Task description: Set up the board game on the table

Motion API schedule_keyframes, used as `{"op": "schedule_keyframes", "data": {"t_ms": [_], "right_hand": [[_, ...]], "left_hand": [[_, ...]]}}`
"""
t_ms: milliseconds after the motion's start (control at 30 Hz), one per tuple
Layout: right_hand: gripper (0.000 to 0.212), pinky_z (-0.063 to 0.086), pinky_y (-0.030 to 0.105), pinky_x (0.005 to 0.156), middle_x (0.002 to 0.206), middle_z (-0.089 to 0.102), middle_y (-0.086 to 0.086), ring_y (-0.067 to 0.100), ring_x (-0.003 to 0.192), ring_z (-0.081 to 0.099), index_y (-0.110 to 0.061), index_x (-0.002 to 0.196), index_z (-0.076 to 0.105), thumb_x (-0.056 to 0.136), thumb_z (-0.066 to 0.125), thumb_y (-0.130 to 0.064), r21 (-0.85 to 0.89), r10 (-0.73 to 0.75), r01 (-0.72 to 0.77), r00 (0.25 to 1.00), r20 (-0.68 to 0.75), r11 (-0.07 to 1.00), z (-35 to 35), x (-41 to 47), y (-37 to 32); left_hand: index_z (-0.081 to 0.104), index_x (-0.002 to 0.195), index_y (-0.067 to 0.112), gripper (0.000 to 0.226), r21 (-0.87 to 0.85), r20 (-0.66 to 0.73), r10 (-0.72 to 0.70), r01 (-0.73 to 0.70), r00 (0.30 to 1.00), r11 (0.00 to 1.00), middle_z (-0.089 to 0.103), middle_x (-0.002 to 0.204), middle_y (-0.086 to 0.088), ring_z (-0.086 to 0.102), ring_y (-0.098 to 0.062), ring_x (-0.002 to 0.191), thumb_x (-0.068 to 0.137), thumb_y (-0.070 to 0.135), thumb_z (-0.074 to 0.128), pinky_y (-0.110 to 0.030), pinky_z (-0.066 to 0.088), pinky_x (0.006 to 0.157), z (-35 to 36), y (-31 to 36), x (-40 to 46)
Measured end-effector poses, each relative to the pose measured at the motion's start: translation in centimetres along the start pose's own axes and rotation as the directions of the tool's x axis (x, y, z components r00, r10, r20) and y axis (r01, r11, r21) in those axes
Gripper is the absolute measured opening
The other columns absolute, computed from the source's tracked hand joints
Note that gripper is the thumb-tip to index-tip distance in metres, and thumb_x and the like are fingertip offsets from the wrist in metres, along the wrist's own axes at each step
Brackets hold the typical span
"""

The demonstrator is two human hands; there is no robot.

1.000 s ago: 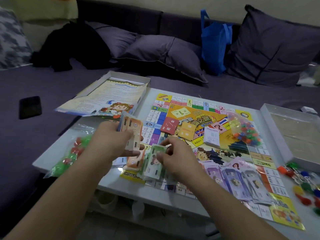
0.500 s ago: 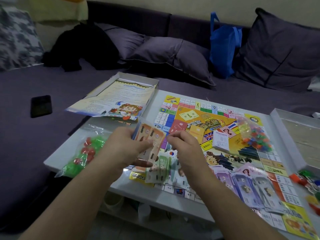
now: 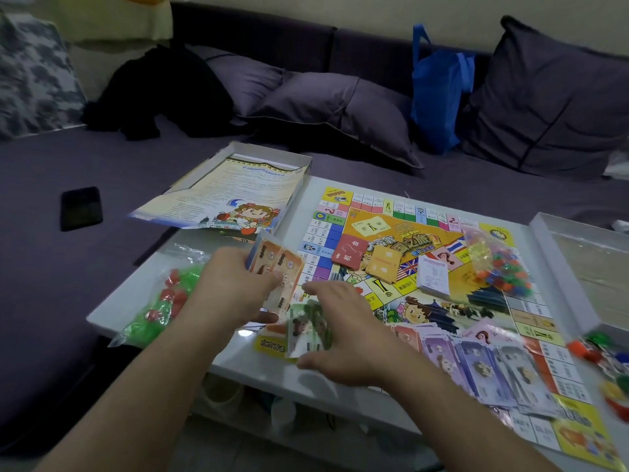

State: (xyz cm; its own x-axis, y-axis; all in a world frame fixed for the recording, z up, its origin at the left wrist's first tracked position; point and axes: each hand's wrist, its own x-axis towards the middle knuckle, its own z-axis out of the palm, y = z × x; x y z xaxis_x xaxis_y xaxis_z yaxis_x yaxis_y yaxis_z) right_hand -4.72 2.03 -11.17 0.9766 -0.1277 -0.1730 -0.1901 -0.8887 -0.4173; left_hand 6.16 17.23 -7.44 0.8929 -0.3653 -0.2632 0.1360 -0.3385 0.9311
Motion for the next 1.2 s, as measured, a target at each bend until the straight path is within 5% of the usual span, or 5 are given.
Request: {"op": "schedule_keyframes", "data": {"t_ms": [500,833,967,1067,1200], "right_hand": [[0.097,0.031,0.044,0.122,0.148,0.033,-0.010,0.014,0.139,0.025,-0.028,0.153,0.029,0.078,0.085,-0.050,0.004,-0.043,0.043,0.998,0.036,0.999,0.6,1.1,0.3],[0.115,0.018,0.045,0.125,0.161,0.016,-0.011,0.018,0.151,0.010,-0.036,0.163,0.010,0.076,0.082,-0.062,-0.041,0.030,-0.030,1.000,0.007,0.999,0.4,0.1,1.3],[0.081,0.041,0.039,0.114,0.151,0.037,-0.011,0.011,0.140,0.036,-0.034,0.154,0.036,0.084,0.076,-0.042,0.382,0.012,0.003,0.999,-0.037,0.924,-1.1,-0.3,1.1],[0.042,0.056,0.025,0.078,0.121,0.070,-0.002,0.015,0.107,0.069,-0.022,0.125,0.063,0.087,0.072,-0.035,0.782,0.086,0.053,0.987,-0.135,0.622,-2.0,-0.5,0.5],[0.012,0.052,0.031,0.056,0.084,0.072,0.009,0.020,0.063,0.066,-0.008,0.102,0.067,0.097,0.074,-0.016,0.854,0.298,0.047,0.926,-0.232,0.518,-2.1,-0.3,0.4]], "left_hand": [[0.074,0.100,0.008,0.004,-0.018,0.022,0.007,-0.007,1.000,1.000,0.076,0.093,-0.013,0.076,-0.031,0.079,0.096,0.008,0.072,-0.040,0.065,0.057,0.3,0.1,0.1],[0.076,0.090,0.009,0.005,-0.080,0.030,0.000,0.002,1.000,0.997,0.079,0.085,-0.011,0.078,-0.030,0.074,0.094,0.008,0.075,-0.041,0.064,0.058,0.3,-0.1,0.4],[0.077,0.091,0.008,0.002,-0.105,0.072,0.026,-0.018,0.997,0.994,0.079,0.080,-0.010,0.079,-0.029,0.073,0.091,0.007,0.078,-0.044,0.065,0.060,0.5,-0.4,0.2],[0.077,0.095,0.007,0.009,-0.119,0.154,0.029,-0.011,0.988,0.993,0.080,0.083,-0.011,0.079,-0.027,0.075,0.087,0.006,0.081,-0.047,0.066,0.066,0.7,-0.3,-0.1],[0.076,0.102,0.004,0.014,-0.167,0.274,0.045,0.001,0.961,0.986,0.080,0.091,-0.015,0.080,-0.031,0.083,0.089,0.009,0.078,-0.046,0.066,0.069,1.3,0.2,-0.8]]}}
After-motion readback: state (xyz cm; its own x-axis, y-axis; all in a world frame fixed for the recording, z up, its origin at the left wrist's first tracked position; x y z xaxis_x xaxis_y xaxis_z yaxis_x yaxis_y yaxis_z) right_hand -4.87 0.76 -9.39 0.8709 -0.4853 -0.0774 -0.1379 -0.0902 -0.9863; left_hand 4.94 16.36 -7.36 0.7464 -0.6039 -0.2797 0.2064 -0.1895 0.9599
